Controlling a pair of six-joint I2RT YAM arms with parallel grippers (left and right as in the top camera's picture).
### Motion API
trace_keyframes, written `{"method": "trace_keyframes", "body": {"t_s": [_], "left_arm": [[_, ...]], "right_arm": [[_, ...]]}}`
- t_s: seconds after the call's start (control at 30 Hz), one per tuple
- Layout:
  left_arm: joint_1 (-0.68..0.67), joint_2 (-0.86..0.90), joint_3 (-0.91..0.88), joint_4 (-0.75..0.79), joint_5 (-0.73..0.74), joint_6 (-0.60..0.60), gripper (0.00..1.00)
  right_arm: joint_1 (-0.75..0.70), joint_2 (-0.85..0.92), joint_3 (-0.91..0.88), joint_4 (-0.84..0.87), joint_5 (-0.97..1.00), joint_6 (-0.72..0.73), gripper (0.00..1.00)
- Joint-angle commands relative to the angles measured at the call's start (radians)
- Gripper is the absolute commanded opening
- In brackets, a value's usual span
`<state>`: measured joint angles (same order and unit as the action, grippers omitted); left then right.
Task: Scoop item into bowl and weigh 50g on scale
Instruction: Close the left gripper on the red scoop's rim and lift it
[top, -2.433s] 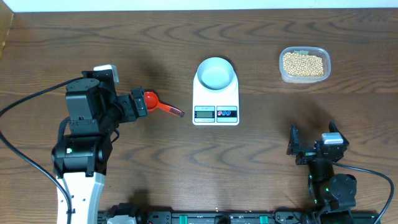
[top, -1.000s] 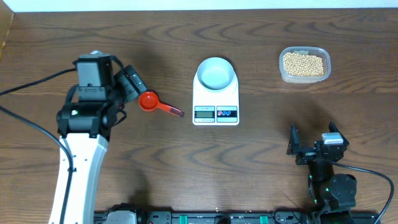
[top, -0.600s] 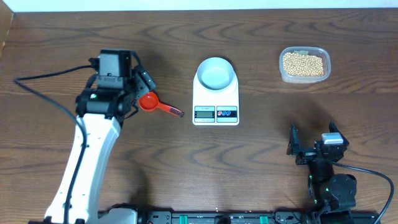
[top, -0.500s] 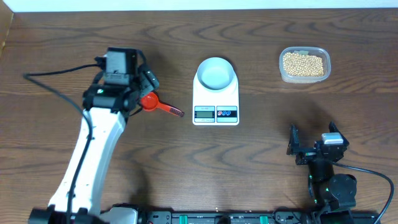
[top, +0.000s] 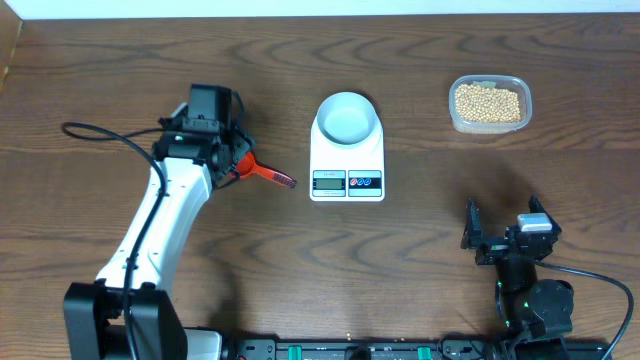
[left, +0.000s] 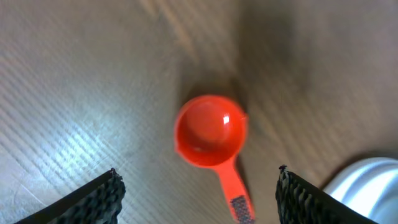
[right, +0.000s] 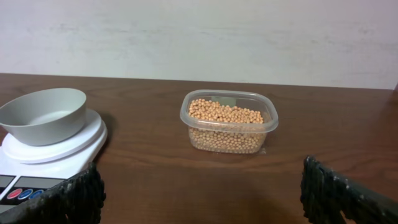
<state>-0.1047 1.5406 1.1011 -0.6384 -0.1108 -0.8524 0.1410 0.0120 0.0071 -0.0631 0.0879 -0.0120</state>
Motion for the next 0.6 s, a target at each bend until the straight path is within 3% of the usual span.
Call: {"method": "trace_keyframes", "body": {"t_s": [0.0,0.57], "left_arm": [[0.005,0.011,-0.058,0.042,-0.014,-0.051,0.80],[0.005,0.167,-0.136,0.176,-0.003,-0.111,0.59]], "right_arm": [[0.010,-0.005,-0.002,-0.002,0.014,-0.012,0.99],[0.010,-0.005,-0.002,-0.002,0.014,-0.012,0.99]]}}
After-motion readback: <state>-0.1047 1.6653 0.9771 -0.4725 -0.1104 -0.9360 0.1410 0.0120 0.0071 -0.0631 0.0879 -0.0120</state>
